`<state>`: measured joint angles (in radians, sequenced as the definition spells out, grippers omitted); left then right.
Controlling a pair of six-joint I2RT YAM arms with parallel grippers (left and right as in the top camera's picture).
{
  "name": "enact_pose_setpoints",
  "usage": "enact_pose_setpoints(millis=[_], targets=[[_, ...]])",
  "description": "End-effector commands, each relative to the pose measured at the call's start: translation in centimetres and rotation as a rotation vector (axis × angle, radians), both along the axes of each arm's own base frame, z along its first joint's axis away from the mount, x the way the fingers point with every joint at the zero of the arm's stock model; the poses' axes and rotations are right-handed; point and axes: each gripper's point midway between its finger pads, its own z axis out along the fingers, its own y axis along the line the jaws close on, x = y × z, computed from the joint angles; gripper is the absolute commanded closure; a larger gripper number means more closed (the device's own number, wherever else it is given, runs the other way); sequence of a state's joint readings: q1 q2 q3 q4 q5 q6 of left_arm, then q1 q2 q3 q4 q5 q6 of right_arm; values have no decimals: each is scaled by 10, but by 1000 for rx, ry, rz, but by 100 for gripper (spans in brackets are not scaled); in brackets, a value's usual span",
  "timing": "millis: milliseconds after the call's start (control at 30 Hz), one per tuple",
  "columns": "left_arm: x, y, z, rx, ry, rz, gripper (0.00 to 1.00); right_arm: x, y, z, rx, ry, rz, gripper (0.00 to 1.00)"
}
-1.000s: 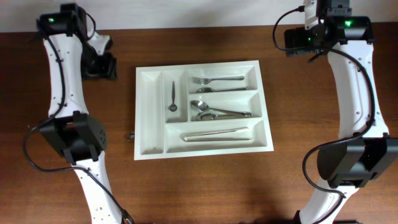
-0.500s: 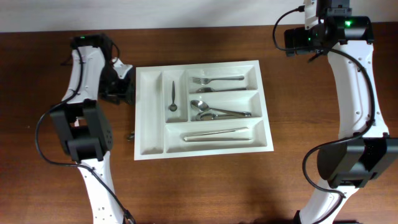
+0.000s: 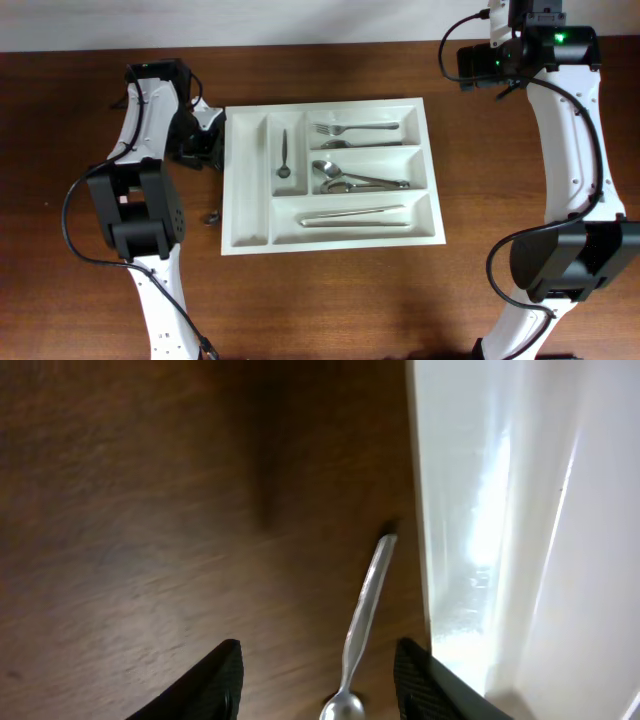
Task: Pack container
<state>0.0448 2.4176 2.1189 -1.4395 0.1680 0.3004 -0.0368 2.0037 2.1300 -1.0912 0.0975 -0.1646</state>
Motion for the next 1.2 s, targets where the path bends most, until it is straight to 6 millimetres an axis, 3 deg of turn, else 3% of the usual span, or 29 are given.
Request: enact_pose_setpoints(millis=[0, 300, 533, 767, 900, 1033, 1167], targets=[[1, -32, 10, -83, -31, -60, 49, 1, -2, 11, -5, -29, -10, 1], [-7, -59, 11, -81, -10, -140, 49, 1, -2, 11, -5, -29, -10, 1], [-17, -43, 11, -40, 36, -119, 49, 1, -2, 11, -5, -29, -10, 1], [-10, -26, 9, -4, 7, -152, 50, 1, -2, 11, -4, -29, -10, 1], [-7, -26, 6, -6, -12, -171, 50, 1, -2, 11, -5, -29, -10, 1], [-16, -24, -5, -8, 23, -173, 50, 1, -2, 11, -5, -29, -10, 1], [-38, -18, -25, -16, 100, -160, 51, 1, -2, 11, -5, -29, -10, 1]])
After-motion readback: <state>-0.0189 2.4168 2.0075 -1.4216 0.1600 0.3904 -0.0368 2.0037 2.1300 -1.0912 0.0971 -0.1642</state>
